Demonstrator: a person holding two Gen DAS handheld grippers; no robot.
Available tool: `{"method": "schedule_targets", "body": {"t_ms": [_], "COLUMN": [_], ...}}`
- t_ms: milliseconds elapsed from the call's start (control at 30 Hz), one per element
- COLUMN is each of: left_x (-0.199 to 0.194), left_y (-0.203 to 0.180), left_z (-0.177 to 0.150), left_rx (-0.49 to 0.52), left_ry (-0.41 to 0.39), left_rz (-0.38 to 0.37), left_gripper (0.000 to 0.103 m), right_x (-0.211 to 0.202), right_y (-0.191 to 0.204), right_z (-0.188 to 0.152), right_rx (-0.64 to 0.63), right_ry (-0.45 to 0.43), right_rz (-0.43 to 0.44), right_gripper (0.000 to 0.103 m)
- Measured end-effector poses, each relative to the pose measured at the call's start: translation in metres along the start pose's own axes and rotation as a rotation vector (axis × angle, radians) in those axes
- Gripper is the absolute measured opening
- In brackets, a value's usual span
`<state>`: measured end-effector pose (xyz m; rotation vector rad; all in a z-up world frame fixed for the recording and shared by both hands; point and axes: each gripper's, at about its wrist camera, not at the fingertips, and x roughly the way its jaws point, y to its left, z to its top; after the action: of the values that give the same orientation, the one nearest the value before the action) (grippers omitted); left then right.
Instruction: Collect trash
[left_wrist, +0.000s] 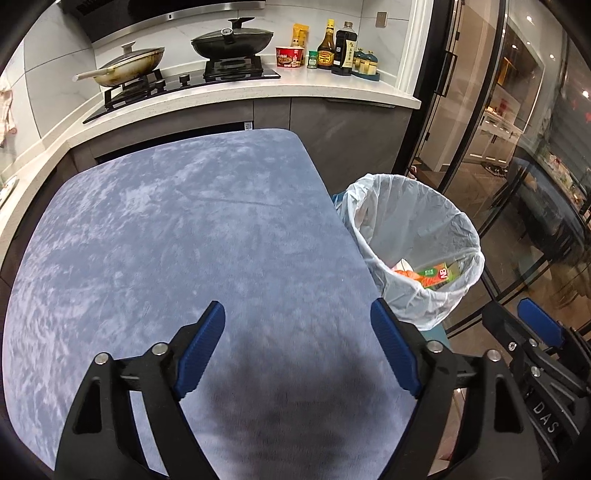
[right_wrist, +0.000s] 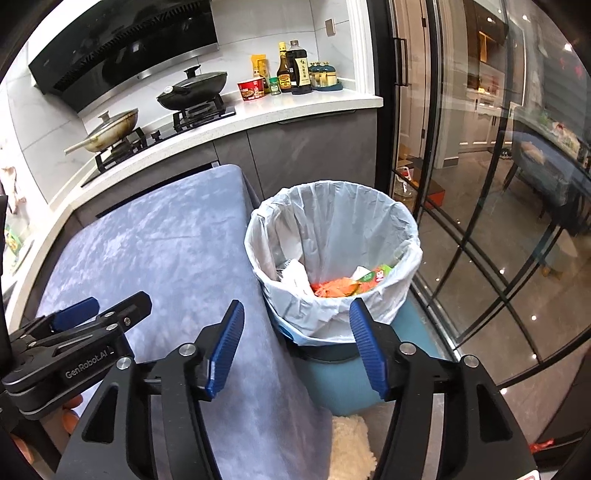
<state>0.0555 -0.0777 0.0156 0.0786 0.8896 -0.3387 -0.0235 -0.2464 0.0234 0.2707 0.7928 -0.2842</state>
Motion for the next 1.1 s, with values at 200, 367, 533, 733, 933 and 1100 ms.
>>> {"method": "schedule_targets", "body": {"t_ms": [200, 367, 533, 733, 933, 1100], "left_x": [-0.003, -0.004, -0.004, -0.004, -0.004, -0.003], "left_y": [-0.001, -0.002, 0.002, 0.006, 0.006, 0.003], "left_z": [-0.011, -0.017, -0.021, -0.023, -0.025, -0.027], "left_rx": [0.006, 0.009, 0.003, -0.015, -0.011, -0.001], "left_ry": [0.010, 0.012, 0.023, 0.035, 0.035, 0.038], "left_rz": [0.017, 0.042, 0.061, 0.092, 0.114, 0.123], "left_gripper": [0.084, 0.090, 0.091, 0.092, 0.092, 0.092], "right_x": [-0.004, -0.003, -0.006, -0.003, 0.001, 0.001], "right_y": [-0.002, -0.002, 0.002, 0.002, 0.001, 0.000], "right_z": [-0.010, -0.015, -0.014, -0.014, -0.017, -0.018], "right_rx": [0.004, -0.004, -0.035, -0.044, -0.031, -0.035], "right_ry": [0.009, 0.018, 0.006, 0.021, 0.047, 0.047], "right_rz": [-0.012, -0.020, -0.036, -0.033, -0.019, -0.025], "right_gripper": [0.070, 0.076, 0.082, 0.084, 0.085, 0.090]}}
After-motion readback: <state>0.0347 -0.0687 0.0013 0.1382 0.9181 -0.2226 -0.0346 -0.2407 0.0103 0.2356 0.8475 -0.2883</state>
